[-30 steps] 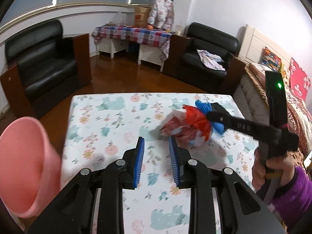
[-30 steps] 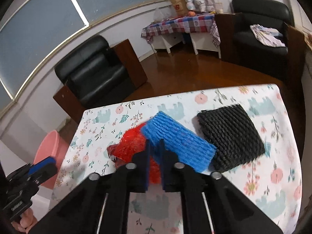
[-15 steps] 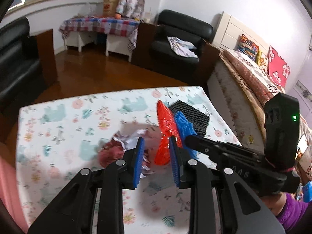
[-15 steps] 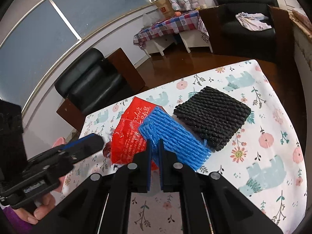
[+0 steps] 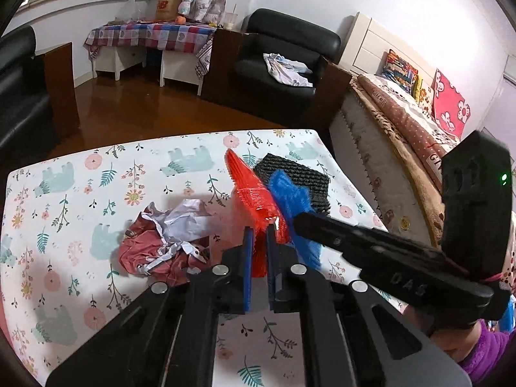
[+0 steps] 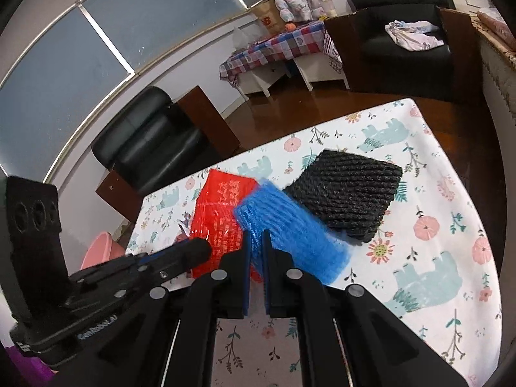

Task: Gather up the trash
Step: 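Grasp the red mesh net with the left gripper while the right gripper grasps the blue mesh net, then carry both mesh nets over the pink bucket and open both grippers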

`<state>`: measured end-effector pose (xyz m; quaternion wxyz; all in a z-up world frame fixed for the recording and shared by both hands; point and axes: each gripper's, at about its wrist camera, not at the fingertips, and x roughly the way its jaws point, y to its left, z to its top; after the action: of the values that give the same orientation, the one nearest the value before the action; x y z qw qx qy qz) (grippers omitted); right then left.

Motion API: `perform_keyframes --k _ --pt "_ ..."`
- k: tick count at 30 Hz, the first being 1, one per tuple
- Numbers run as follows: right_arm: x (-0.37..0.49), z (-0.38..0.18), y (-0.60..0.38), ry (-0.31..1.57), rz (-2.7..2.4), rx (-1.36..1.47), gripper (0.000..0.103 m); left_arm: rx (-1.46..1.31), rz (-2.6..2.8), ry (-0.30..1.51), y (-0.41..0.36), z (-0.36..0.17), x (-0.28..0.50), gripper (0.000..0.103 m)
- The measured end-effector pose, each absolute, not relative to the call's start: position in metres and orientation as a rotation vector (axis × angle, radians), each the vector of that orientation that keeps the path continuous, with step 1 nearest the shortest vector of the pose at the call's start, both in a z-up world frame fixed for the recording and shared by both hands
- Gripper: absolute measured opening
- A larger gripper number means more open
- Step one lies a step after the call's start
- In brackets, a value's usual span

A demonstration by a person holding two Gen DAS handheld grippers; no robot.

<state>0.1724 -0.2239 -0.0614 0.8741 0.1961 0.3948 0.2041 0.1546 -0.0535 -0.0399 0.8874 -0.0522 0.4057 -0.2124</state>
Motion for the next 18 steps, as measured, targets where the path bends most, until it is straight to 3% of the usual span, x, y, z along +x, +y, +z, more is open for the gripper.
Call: perform_keyframes --k 18 --pt "0.108 -0.016 -0.233 0.734 0.442 0.407 0.006 -0.169 -0.433 0.712 -0.022 0.010 0.081 0.001"
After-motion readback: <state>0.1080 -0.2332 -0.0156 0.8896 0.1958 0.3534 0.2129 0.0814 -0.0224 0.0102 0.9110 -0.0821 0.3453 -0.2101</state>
